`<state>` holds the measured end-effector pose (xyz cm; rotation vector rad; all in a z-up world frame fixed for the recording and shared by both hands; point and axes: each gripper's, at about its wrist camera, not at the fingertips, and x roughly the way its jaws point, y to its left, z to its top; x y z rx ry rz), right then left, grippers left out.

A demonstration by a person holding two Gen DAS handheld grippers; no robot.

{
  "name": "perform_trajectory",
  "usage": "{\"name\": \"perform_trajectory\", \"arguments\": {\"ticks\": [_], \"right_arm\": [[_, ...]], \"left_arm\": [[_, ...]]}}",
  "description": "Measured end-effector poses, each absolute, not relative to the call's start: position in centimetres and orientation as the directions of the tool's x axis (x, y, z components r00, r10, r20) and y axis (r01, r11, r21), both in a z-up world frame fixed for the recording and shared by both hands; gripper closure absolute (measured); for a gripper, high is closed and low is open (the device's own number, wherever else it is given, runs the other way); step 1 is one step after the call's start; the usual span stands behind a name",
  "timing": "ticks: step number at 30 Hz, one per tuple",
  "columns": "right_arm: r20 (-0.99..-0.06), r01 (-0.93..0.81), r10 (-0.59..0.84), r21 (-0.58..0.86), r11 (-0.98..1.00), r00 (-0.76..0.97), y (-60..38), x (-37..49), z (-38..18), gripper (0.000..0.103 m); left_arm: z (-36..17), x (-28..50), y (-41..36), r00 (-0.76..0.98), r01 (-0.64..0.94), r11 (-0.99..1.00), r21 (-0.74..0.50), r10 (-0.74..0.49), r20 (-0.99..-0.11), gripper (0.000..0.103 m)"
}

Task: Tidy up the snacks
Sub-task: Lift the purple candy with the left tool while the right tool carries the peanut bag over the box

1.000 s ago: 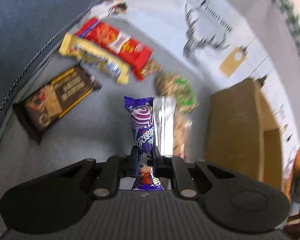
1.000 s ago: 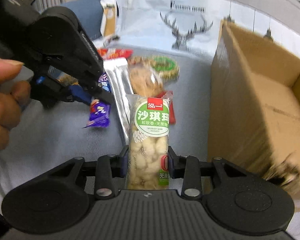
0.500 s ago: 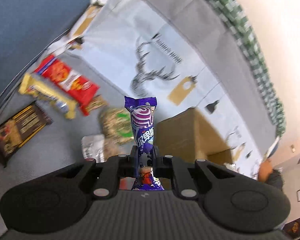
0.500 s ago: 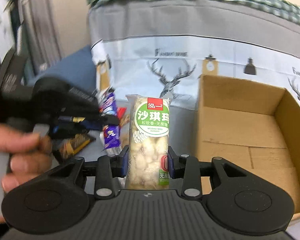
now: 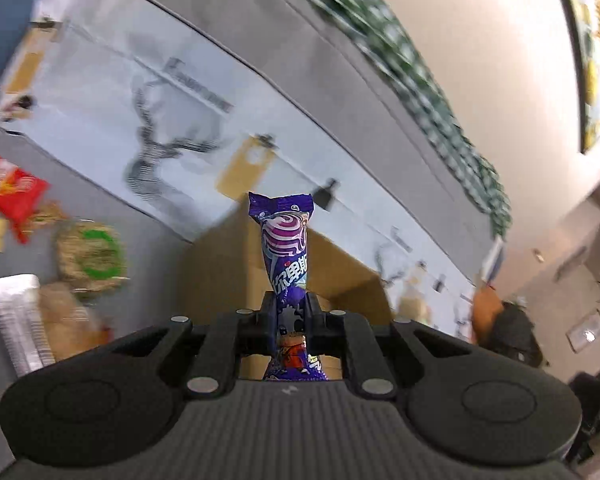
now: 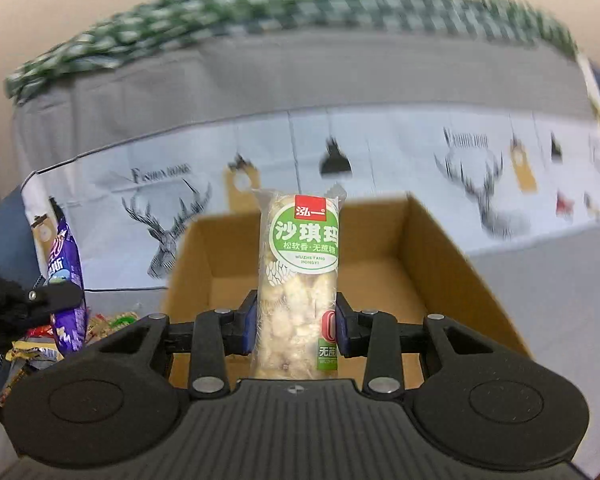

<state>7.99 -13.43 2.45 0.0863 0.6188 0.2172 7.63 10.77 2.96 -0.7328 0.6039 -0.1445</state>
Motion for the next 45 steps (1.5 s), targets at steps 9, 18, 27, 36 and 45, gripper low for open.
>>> {"name": "perform_trajectory", "arguments": {"ticks": [9,18,27,36,45], "right_arm": [[-0.554,-0.154,0.190,0.111,0.982,0.811,-15.6,9.9,1.3,0.065],[-0.530,-0.095,0.132,0.097,0.991,0.837,-17.3,9.6,1.3,0.065],[-0.524,-0.043,0.088,0.097,0.994,0.847,-17.9,10.0,0.9,0.065],[-0.514,-0.057,0.090,0.079,0.995,0.853,-17.5,9.7,0.9,0.065],[-0.511,-0.058,0.088,0.074,0.996,0.855,-17.4,9.5,0.9,0.065]], "left_arm": [[1.4,9.9,7.2,0.796,-0.001,0.749,-0.663,-0.400,-0.454,0.089],[1.1,9.6,5.3,0.767,0.059,0.747,-0.662,-0.458,-0.449,0.089],[0.7,9.5,4.4,0.759,0.090,0.768,-0.634,-0.465,-0.456,0.089],[0.6,9.5,4.1,0.749,0.094,0.773,-0.627,-0.470,-0.467,0.089],[0.7,9.7,4.1,0.750,0.096,0.778,-0.620,-0.466,-0.469,0.089]]}}
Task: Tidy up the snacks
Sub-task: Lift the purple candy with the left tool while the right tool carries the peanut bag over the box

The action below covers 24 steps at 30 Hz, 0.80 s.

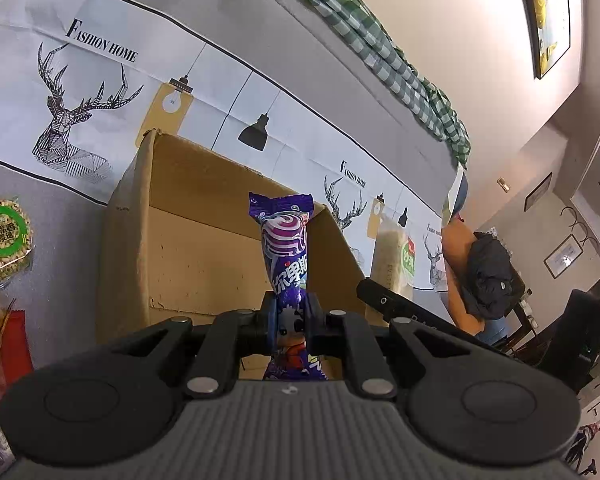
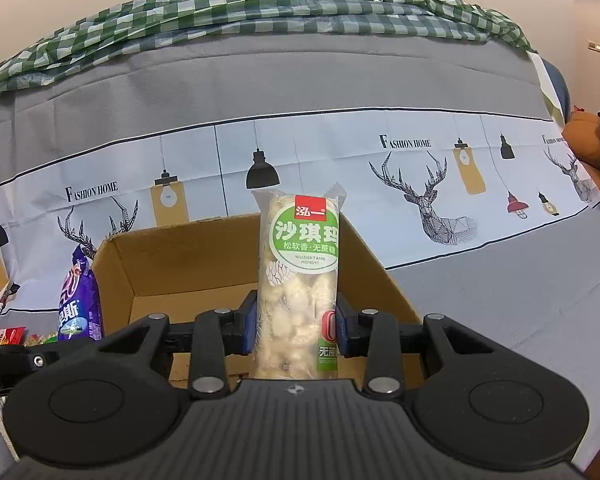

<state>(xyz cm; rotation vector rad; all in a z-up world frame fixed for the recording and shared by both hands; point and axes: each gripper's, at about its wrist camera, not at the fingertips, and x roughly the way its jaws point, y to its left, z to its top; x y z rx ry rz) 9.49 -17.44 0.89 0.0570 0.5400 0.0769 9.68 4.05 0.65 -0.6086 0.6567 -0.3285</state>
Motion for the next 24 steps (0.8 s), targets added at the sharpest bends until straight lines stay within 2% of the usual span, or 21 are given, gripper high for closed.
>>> {"name": "perform_trajectory", "arguments": {"ticks": [22,24], "right_arm": [[-0.493,-0.056,0.081,0.066,0.996,0.866,-17.14,8.92,0.87,0.065],[-0.491,-0.056,0.081,0.066,0.996,0.868,-17.14,8.93,0.87,0.064]], "left_arm": [[0.68,9.84,3.71,0.742,0.123,0.783,-0.610,-0.481,-0.467,0.089],[0.74,9.91,3.62,0.738,0.126,0.784,-0.608,-0.484,-0.471,0.085]]}}
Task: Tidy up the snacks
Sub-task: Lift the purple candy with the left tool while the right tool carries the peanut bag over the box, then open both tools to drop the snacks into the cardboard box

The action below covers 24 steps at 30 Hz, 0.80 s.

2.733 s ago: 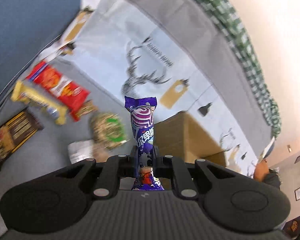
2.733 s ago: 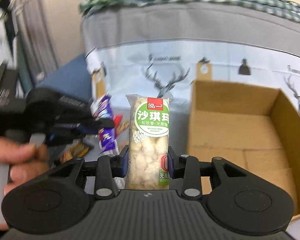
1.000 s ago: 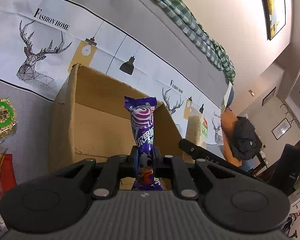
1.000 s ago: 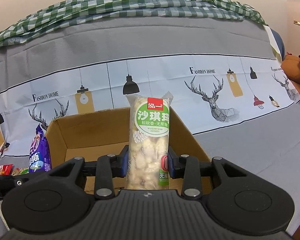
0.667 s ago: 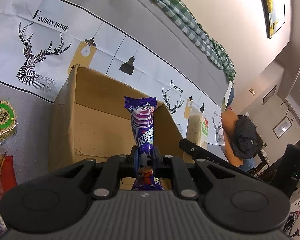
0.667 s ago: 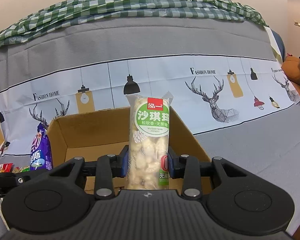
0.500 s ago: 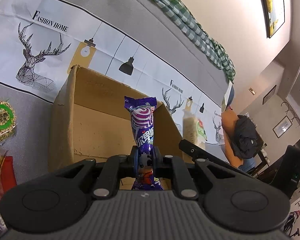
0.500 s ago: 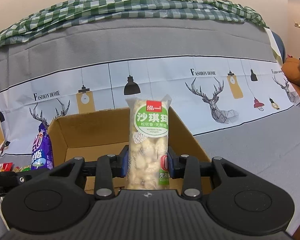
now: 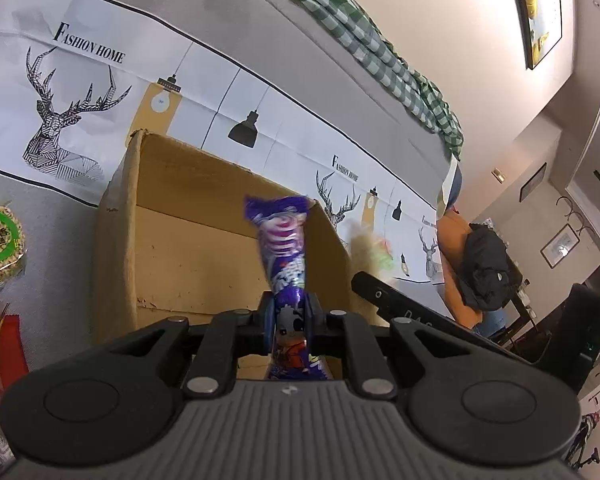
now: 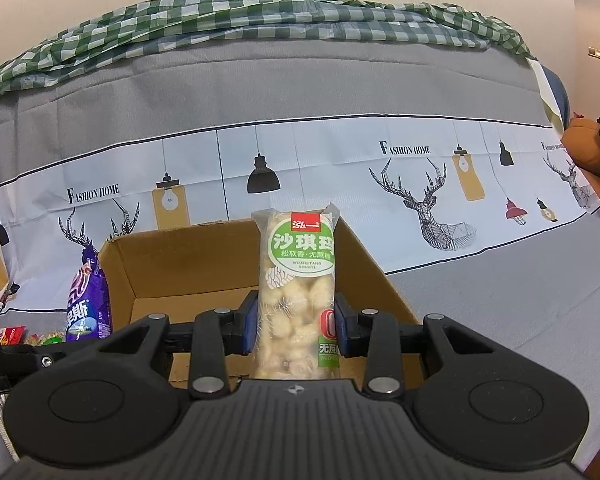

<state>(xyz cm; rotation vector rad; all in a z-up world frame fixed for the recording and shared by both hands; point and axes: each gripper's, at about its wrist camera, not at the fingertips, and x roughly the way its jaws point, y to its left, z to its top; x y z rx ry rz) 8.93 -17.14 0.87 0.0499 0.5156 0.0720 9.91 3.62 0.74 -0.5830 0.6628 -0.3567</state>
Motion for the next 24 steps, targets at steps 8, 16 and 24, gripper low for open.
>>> {"name": "perform_trajectory", "arguments": {"ticks": [8,16,24], "right_arm": [[-0.479,-0.035,0.059,0.059,0.998,0.876,-17.0,8.9,1.1,0.045],[-0.466,-0.043,0.060,0.046,0.998,0.883,-16.0,8.6,1.1,0.045],[-0.443,-0.115,0.151,0.107,0.988,0.884,-13.4,7.5,1.3,0.055]], "left_arm": [[0.7,9.8,3.9,0.743,0.106,0.786,-0.608,-0.469,-0.477,0.073],[1.0,9.6,5.3,0.746,0.088,0.761,-0.643,-0.478,-0.464,0.073],[1.7,9.3,8.9,0.758,0.028,0.771,-0.636,-0.432,-0.489,0.078]]}}
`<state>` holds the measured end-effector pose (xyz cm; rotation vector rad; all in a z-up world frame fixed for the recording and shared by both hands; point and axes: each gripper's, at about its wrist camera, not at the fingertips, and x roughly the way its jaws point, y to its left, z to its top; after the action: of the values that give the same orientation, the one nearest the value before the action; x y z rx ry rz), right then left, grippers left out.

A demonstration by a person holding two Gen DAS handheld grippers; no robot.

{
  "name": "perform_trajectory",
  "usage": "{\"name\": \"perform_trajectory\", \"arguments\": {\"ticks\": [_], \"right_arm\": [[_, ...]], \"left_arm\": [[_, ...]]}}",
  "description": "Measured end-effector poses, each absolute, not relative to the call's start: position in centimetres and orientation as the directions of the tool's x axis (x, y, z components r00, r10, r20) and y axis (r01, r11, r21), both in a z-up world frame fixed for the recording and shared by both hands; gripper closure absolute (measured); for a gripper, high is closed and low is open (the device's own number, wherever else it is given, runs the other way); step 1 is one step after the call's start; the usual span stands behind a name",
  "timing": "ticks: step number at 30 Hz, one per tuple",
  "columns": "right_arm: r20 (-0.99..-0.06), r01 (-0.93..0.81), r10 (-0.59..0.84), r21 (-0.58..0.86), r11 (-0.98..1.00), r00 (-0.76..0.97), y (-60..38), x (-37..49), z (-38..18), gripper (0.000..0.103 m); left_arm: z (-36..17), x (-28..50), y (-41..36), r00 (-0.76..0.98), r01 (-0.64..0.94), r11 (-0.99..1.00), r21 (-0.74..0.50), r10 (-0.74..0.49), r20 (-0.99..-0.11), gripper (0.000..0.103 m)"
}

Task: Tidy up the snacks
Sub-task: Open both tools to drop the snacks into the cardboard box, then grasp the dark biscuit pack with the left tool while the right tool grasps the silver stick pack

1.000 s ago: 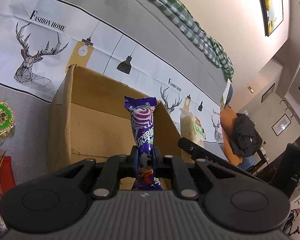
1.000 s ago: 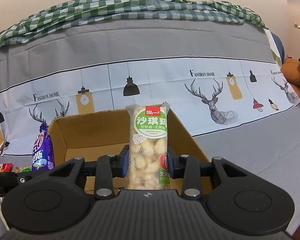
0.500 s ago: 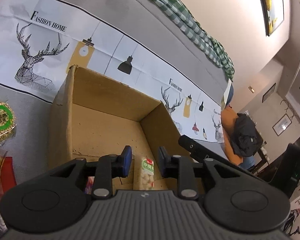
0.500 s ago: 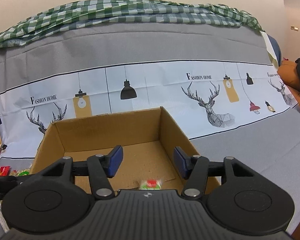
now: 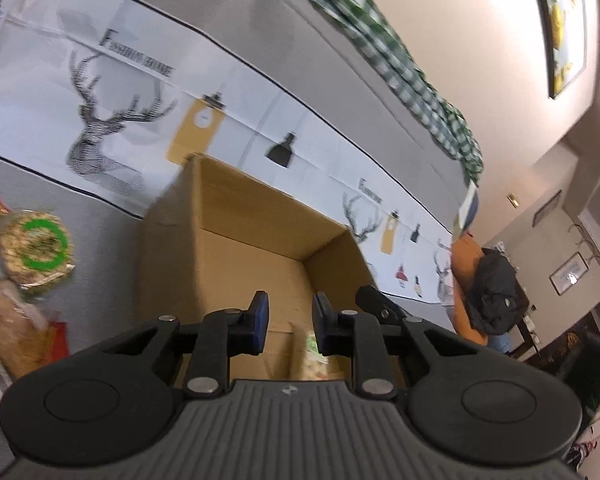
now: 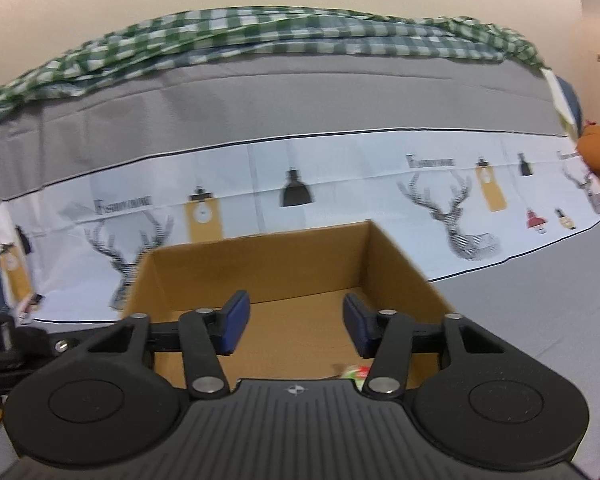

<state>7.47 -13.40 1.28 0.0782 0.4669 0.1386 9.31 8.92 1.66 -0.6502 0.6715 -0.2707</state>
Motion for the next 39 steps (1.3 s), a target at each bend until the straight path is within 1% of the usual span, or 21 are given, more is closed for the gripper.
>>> {"name": "perform_trajectory", "arguments": {"ticks": [3,7,9,18,24,27,30,32,34,35,38,39], "right_arm": [[-0.432,-0.159,0.201,0.133,0.978,0.879,-11.7,6.6,1.3,0.061],[-0.424,-0.232,0.275,0.151,0.961,0.863,-9.0,5.4,1.5,0.062],[-0.420,-0.261,0.304,0.158,0.952,0.855,-7.8,4.9,1.4,0.062],[-0.427,-0.425,0.453,0.165,0.890,0.783,-1.3,1.7,0.5,0.062],[-0.445,-0.551,0.539,0.114,0.826,0.716,2.8,-0.6,-0.4,0.062],[-0.490,-0.584,0.565,0.132,0.801,0.664,4.5,-1.0,-1.5,0.062],[-0.557,-0.583,0.565,0.169,0.794,0.608,5.6,-0.7,-3.2,0.062],[-0.600,-0.581,0.557,0.180,0.794,0.574,6.3,-0.3,-4.2,0.062],[-0.640,-0.572,0.536,0.179,0.801,0.551,6.8,0.1,-5.3,0.062],[-0.660,-0.566,0.524,0.177,0.805,0.539,6.9,0.3,-5.9,0.062],[-0.711,-0.556,0.499,0.182,0.811,0.495,7.1,0.8,-7.6,0.062],[-0.726,-0.554,0.490,0.180,0.813,0.483,7.3,0.8,-8.1,0.061]], "left_arm": [[1.8,9.2,11.4,0.767,-0.016,0.774,-0.634,-0.397,-0.504,0.078],[1.7,9.1,15.5,0.762,-0.097,0.759,-0.644,-0.360,-0.539,0.078],[1.5,8.9,17.2,0.748,-0.133,0.767,-0.628,-0.339,-0.571,0.078],[-0.6,6.7,24.3,0.645,-0.318,0.844,-0.431,-0.141,-0.751,0.078],[-2.0,5.2,27.2,0.582,-0.380,0.861,-0.340,-0.064,-0.811,0.077],[-2.7,4.9,27.9,0.542,-0.400,0.872,-0.284,-0.025,-0.840,0.076],[-3.5,4.9,28.0,0.495,-0.407,0.890,-0.206,0.025,-0.868,0.072],[-4.0,5.0,27.7,0.458,-0.403,0.907,-0.125,0.081,-0.885,0.065],[-4.6,5.1,27.4,0.432,-0.388,0.919,-0.071,0.113,-0.895,0.062],[-4.9,5.3,27.2,0.422,-0.379,0.924,-0.058,0.116,-0.899,0.056],[-5.8,5.7,26.5,0.394,-0.355,0.935,-0.011,0.139,-0.908,0.045],[-6.1,5.9,26.3,0.385,-0.345,0.939,0.011,0.152,-0.910,0.043]]}}
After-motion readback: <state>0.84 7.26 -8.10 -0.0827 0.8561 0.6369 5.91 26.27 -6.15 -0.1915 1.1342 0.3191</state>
